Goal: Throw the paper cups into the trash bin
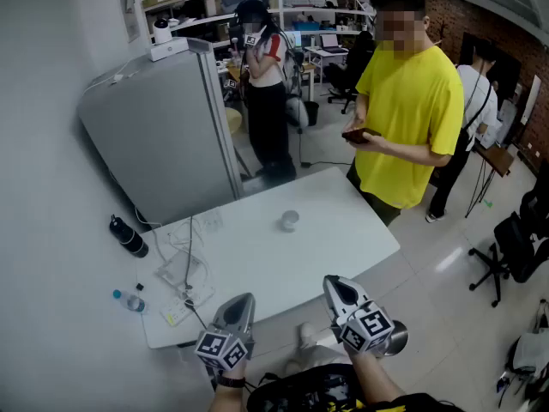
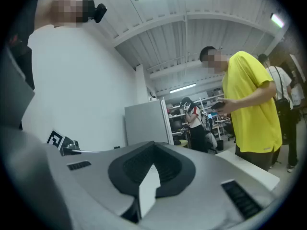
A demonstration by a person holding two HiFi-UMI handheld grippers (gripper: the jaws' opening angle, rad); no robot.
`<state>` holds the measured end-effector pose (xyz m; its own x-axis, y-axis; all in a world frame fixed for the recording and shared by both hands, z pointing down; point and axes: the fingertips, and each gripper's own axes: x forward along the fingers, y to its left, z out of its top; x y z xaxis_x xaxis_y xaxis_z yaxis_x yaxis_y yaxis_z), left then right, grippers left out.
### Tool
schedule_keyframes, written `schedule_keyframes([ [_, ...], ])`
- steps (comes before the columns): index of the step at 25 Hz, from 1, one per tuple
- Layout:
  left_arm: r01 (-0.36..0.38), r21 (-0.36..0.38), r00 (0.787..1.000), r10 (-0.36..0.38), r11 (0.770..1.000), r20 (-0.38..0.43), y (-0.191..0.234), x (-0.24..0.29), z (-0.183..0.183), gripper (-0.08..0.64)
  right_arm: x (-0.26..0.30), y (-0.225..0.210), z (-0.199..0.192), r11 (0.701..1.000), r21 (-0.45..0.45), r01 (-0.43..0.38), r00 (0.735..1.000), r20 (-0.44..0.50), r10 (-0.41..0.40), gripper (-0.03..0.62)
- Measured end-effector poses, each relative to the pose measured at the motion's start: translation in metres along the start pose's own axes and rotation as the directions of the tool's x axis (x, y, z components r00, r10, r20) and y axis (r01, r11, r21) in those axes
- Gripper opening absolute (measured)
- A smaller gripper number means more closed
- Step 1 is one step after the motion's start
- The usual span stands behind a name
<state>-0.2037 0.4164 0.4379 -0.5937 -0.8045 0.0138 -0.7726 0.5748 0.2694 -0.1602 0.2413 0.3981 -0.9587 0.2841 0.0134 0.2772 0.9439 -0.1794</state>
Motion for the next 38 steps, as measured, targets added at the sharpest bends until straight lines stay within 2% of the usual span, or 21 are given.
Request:
schedule_keyframes([
  [9,-0.003,-0.002,1.0,0.003,1.0,-0.01,0.012,0.034,-0.001,0.002,0.022,-0.026,-0.005,1.0,-0.005,0.006,1.0,-0.016,-0.006,0.002],
  [17,-0.018,-0.009,1.0,0.018,1.0,-0.026,0.035,0.095,-0.004,0.002,0.071,-0.075,-0.007,1.0,-0.002,-0.013,0.999,-0.042,0.013,0.002],
  [23,0.012,0.01,1.0,-0.012,1.0,0.017,0.034,0.141,0.018,0.002,0.105,-0.113,0.006,0.999,-0.013,-0.039,0.998,-0.043,0.038,0.002],
  [38,-0.045,0.061,0.999,0.044,0.997,0.006,0.048,0.232,0.045,0.002,0.15,-0.182,0.036,0.993,-0.063,-0.1,0.995,-0.016,0.099,0.003],
])
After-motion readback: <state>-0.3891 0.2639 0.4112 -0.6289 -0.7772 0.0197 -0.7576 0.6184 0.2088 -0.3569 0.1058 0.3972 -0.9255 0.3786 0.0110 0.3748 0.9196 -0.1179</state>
